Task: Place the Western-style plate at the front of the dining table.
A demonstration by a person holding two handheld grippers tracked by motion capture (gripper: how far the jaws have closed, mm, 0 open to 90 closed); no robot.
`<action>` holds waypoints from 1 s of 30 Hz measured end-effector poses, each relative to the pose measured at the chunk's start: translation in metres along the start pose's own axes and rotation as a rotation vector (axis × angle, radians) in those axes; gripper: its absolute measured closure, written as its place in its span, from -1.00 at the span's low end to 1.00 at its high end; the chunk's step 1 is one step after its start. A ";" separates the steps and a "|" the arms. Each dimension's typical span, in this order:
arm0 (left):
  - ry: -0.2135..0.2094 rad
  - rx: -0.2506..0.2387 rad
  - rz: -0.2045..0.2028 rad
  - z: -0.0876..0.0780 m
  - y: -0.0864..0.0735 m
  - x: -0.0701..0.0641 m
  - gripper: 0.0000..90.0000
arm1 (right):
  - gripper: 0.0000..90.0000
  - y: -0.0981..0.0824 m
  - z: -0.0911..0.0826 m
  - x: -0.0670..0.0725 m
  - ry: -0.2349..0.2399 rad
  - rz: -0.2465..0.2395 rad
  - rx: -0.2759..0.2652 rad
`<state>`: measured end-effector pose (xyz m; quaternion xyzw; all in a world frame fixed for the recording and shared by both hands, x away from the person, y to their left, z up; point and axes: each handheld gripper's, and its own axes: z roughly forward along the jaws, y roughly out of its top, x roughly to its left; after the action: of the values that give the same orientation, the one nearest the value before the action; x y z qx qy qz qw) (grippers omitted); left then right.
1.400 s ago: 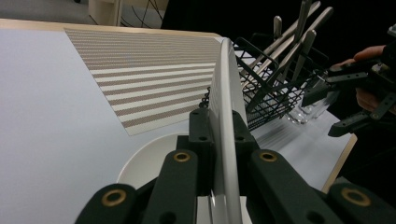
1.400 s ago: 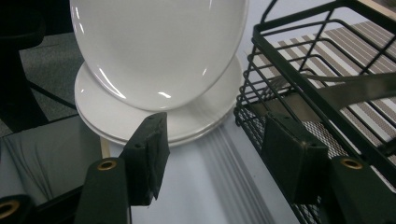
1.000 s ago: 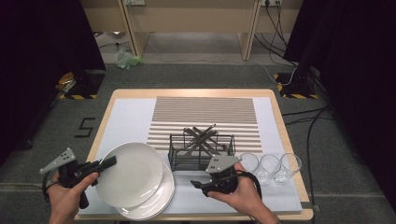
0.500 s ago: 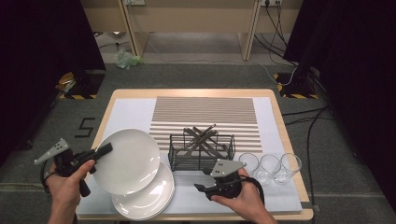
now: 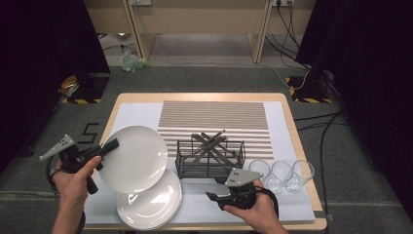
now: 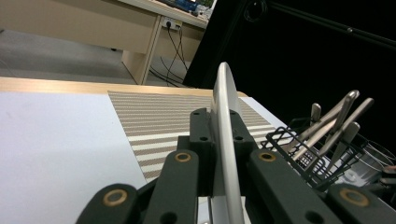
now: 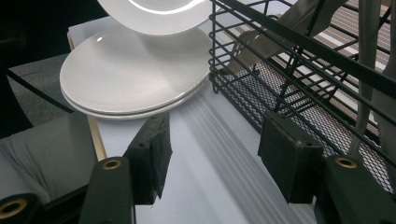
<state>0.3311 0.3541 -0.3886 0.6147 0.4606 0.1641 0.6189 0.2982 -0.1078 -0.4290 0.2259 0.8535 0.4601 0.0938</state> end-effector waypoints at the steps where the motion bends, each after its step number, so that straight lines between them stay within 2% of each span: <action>1: 0.000 0.000 0.000 0.000 0.000 0.000 0.88 | -0.03 -0.001 0.000 0.000 -0.001 0.001 0.000; 6: 0.004 -0.009 0.004 0.005 0.006 0.003 0.88 | -0.03 -0.003 -0.002 0.000 -0.004 0.007 -0.004; 17: 0.015 -0.034 -0.014 0.018 0.014 0.011 0.88 | -0.02 -0.008 -0.004 -0.001 -0.011 0.024 -0.007; 30: 0.014 -0.054 -0.026 0.037 0.024 0.017 0.88 | -0.01 -0.011 -0.003 -0.002 -0.005 0.022 -0.003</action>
<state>0.3767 0.3492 -0.3796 0.5904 0.4685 0.1728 0.6341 0.2961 -0.1160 -0.4367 0.2363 0.8501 0.4618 0.0909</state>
